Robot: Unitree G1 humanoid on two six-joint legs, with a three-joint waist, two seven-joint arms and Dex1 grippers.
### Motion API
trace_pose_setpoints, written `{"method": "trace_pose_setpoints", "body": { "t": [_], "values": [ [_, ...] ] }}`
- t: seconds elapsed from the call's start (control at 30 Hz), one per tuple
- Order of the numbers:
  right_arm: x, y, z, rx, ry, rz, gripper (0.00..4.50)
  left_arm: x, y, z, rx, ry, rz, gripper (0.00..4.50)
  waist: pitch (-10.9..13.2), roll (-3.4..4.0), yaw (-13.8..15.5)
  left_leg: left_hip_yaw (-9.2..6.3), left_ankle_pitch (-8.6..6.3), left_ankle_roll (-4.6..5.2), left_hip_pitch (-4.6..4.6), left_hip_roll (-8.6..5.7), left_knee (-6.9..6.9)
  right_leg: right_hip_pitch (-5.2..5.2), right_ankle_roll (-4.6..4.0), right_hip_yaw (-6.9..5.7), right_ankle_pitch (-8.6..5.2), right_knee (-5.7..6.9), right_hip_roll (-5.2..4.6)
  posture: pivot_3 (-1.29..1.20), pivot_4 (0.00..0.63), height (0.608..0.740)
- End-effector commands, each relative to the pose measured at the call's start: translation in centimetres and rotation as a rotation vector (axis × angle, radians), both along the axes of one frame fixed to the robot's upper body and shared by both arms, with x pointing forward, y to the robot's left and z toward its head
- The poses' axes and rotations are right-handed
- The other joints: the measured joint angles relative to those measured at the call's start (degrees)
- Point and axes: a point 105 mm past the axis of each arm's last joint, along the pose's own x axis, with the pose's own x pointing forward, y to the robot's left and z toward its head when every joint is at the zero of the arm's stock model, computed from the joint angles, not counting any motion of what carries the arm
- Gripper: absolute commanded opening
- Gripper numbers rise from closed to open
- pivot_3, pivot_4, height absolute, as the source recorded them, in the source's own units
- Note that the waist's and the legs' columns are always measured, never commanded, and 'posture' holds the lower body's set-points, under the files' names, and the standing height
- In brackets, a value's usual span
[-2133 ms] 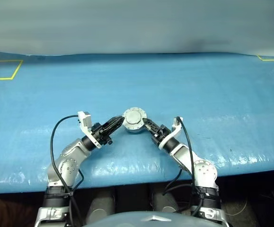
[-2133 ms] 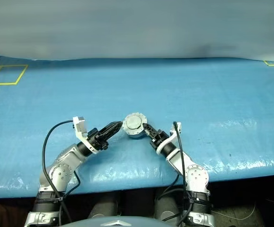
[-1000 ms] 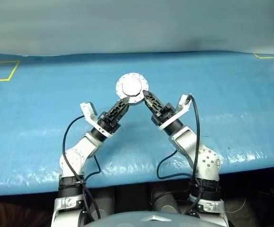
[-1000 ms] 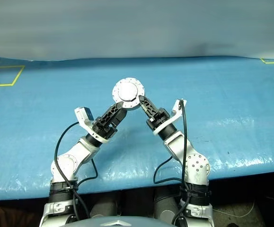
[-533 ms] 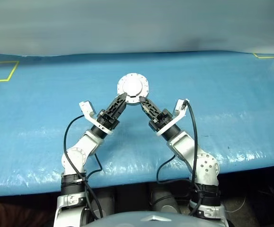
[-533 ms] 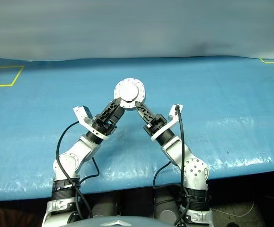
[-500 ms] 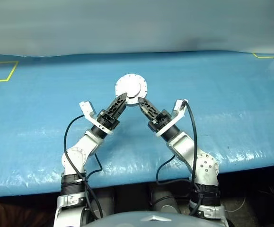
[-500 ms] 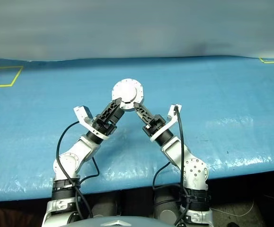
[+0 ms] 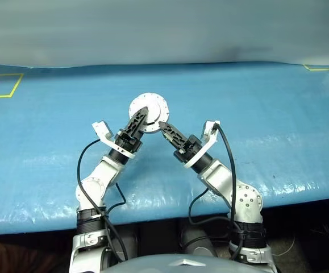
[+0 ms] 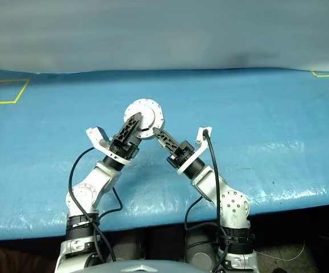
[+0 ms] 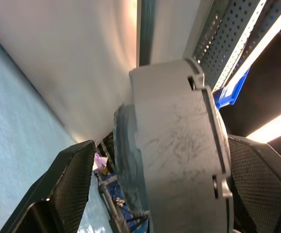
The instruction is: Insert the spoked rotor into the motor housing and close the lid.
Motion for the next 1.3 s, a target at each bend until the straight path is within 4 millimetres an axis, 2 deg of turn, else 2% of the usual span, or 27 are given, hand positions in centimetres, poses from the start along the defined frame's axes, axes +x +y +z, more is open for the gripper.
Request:
{"method": "trace_pose_setpoints", "body": {
  "t": [0.03, 0.2, 0.3, 0.43, 0.87, 1.13, 1.17, 1.3],
  "values": [
    [-0.9, 0.3, 2.6, 0.054, -0.114, 0.026, 1.19, 0.1, 0.0, 0.8, -0.012, -0.027, 0.005, 4.48, 0.00, 0.00, 0.01, 0.00, 0.00, 0.00, 0.00, 0.00, 0.06, 0.02, 0.00, 0.00, 0.00, 0.00, 0.00, 0.00, 0.150, 0.740],
    [-1.1, 0.6, 2.9, 0.059, -0.127, 0.037, 1.19, 0.1, -0.3, 0.3, 0.035, -0.016, -0.008, 4.48, 0.00, -0.01, 0.01, 0.03, 0.00, 0.01, 0.00, -0.01, 0.17, 0.07, 0.05, 0.05, 0.06, 0.00, 0.01, 0.00, 0.150, 0.740],
    [-1.1, 0.6, 3.1, 0.057, -0.136, 0.039, 1.19, 0.0, -0.5, 0.1, 0.052, -0.018, -0.012, 3.89, 0.00, -0.01, 0.03, 0.03, 0.00, 0.01, 0.00, -0.01, 0.16, 0.07, 0.05, 0.05, 0.06, 0.00, 0.01, 0.00, 0.150, 0.740],
    [-1.2, 0.6, 3.2, 0.056, -0.143, 0.042, 1.19, -0.1, -0.7, -0.1, 0.052, -0.019, -0.026, 2.61, 0.00, -0.01, 0.03, 0.03, -0.01, 0.02, -0.01, -0.02, 0.15, 0.06, 0.04, 0.05, 0.06, -0.01, 0.01, 0.00, 0.150, 0.740],
    [-1.2, 0.8, 2.8, 0.013, -0.142, 0.050, 1.19, -0.7, -0.8, -0.2, 0.050, -0.030, -0.053, 2.57, 0.00, -0.01, 0.00, 0.03, -0.01, 0.02, -0.01, -0.01, 0.15, 0.06, 0.04, 0.07, 0.06, -0.01, 0.01, 0.00, 0.150, 0.740],
    [-0.5, 0.2, 2.4, -0.026, -0.149, -0.007, 1.19, -0.9, -1.0, -0.6, 0.074, -0.007, -0.052, 2.57, 0.00, -0.01, -0.01, 0.04, -0.01, 0.02, 0.00, -0.01, 0.16, 0.06, 0.05, 0.08, 0.06, 0.00, 0.01, 0.00, 0.150, 0.740],
    [-0.5, 0.2, 2.4, -0.026, -0.151, -0.011, 1.89, -0.9, -1.0, -0.6, 0.077, -0.004, -0.050, 2.57, 0.01, -0.01, 0.03, 0.04, -0.01, 0.02, 0.00, -0.01, 0.16, 0.05, 0.05, 0.08, 0.06, 0.00, 0.01, 0.00, 0.150, 0.740],
    [-0.2, 0.1, 2.4, -0.037, -0.141, -0.043, 3.10, -0.7, -1.2, -0.9, 0.102, 0.006, -0.039, 2.57, 0.01, -0.01, 0.04, 0.05, -0.01, 0.02, 0.00, -0.01, 0.16, 0.05, 0.05, 0.08, 0.06, 0.00, 0.01, 0.00, 0.150, 0.740]
  ]
}}
